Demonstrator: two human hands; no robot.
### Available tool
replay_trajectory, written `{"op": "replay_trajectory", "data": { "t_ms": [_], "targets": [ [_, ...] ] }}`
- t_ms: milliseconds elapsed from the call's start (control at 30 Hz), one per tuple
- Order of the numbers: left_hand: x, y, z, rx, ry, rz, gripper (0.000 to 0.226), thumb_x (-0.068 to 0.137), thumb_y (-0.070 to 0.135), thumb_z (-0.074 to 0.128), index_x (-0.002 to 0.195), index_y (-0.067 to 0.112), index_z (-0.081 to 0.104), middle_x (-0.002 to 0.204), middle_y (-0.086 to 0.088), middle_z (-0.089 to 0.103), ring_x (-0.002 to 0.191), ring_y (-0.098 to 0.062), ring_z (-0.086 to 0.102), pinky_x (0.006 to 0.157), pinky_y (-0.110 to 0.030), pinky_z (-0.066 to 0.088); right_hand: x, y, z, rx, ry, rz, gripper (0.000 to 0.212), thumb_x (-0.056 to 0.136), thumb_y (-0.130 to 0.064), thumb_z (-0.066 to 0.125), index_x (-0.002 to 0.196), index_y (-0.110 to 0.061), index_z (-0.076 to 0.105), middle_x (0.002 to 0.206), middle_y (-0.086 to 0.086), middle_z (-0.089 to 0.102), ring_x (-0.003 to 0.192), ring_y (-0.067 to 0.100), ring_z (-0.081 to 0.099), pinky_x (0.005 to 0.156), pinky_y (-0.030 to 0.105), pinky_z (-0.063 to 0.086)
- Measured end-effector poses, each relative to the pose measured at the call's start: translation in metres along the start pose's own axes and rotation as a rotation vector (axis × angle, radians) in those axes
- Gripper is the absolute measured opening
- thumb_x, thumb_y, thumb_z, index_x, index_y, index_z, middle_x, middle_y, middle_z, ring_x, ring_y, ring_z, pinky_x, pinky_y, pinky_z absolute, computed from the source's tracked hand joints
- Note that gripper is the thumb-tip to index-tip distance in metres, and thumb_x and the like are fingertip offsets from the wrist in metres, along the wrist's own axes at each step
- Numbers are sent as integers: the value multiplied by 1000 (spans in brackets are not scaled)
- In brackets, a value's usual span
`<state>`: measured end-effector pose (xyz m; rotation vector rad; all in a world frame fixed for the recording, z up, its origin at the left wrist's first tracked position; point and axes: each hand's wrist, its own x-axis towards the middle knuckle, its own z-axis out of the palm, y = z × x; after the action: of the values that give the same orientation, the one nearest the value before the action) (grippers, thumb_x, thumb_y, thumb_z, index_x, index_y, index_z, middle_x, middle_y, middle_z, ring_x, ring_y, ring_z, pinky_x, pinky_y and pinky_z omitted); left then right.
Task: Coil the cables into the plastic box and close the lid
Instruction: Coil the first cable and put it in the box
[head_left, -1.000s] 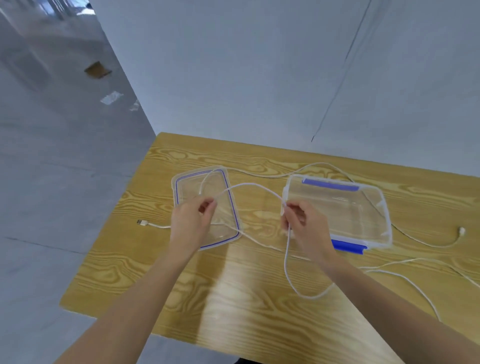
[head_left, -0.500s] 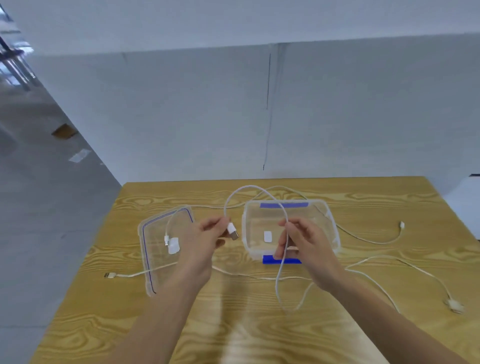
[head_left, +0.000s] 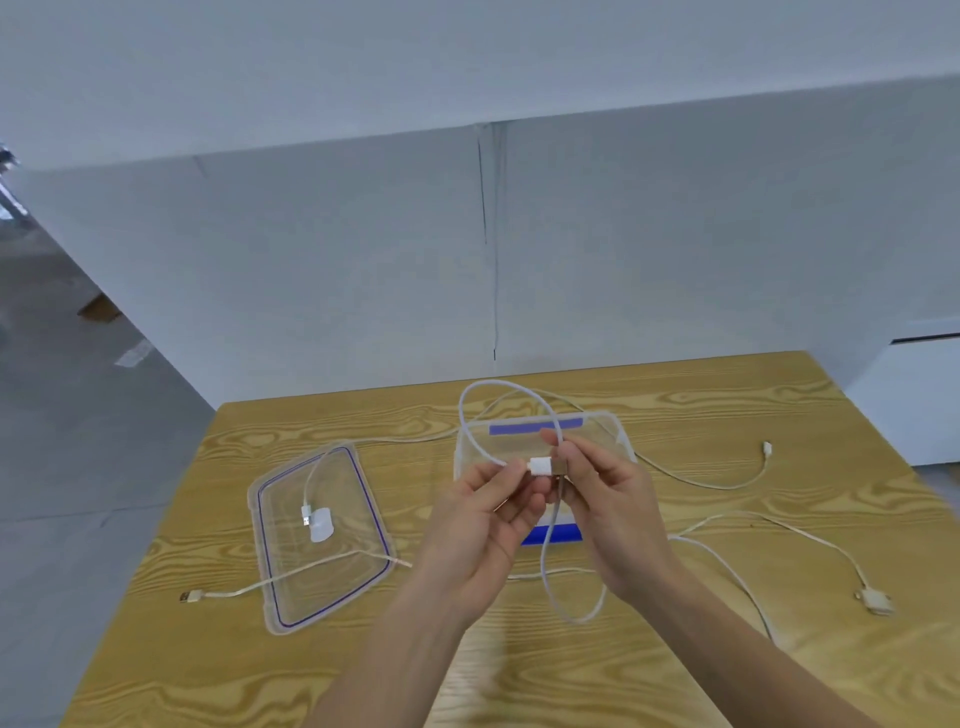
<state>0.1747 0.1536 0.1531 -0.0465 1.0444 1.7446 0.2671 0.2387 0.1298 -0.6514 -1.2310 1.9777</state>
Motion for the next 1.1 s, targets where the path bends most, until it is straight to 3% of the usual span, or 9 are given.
{"op": "replay_trajectory", "data": {
  "t_ms": [133, 333, 467, 567, 700, 867, 1000, 1100],
  "targets": [
    [3, 2, 11, -102, -48, -19, 9, 83, 0, 59, 92, -1, 58, 83, -17, 71, 72, -20, 70, 63, -22, 57, -2, -7, 0, -40, -73, -57, 24, 77, -35, 62, 92, -25, 77, 89, 0, 75, 87, 13, 68, 76, 22, 52],
    [4, 3, 26, -86, -111, -19, 16, 74, 7, 63, 86, -2, 70, 89, -10, 73, 76, -15, 69, 69, -22, 58, -1, -17, -4, -31, -173, -61, 25, 83, -27, 55, 96, -29, 76, 107, -6, 72, 108, 8, 63, 85, 18, 48],
    [4, -4, 36, 121, -109, 1, 14, 80, 15, 63, 77, 17, 77, 82, -1, 69, 75, -11, 59, 68, -24, 45, 2, -20, -7, -74, -174, -55, 23, 84, -22, 53, 100, -16, 69, 95, -4, 74, 96, 11, 67, 81, 21, 49],
    [6, -6, 41, 222, -100, 3, 13, 86, 20, 62, 84, 19, 74, 88, 0, 68, 80, -12, 58, 70, -26, 39, 4, -23, -8, -96, -165, -60, 26, 86, -27, 51, 100, -14, 68, 96, -2, 73, 95, 12, 67, 81, 22, 50],
    [8, -5, 44, 313, -108, 28, 14, 87, 25, 61, 90, 21, 74, 93, 1, 68, 87, -12, 60, 75, -27, 39, 6, -26, -4, -103, -136, -58, 28, 85, -33, 48, 94, -15, 69, 95, 1, 73, 94, 14, 67, 80, 23, 51],
    [8, -22, 37, 644, -83, 189, 17, 86, 28, 64, 102, 23, 65, 104, 4, 70, 99, -9, 65, 91, -33, 47, 15, -37, -2, -87, 4, -46, 26, 96, -22, 44, 88, -11, 65, 81, 0, 72, 77, 13, 67, 64, 24, 54],
    [8, -34, 30, 772, -247, 139, 16, 92, 25, 57, 97, 12, 64, 92, -1, 71, 85, -12, 69, 90, -30, 50, 25, -44, -5, -72, 31, -76, 30, 97, -14, 44, 80, -9, 67, 83, -1, 73, 98, 20, 64, 83, 28, 51],
    [10, -36, 20, 746, -332, 77, 22, 96, 22, 51, 83, 11, 64, 72, -4, 67, 80, -19, 67, 90, -31, 50, 31, -55, -9, 18, 26, -86, 33, 97, -11, 42, 73, -4, 63, 80, -1, 70, 87, 22, 66, 83, 32, 53]
  ]
}}
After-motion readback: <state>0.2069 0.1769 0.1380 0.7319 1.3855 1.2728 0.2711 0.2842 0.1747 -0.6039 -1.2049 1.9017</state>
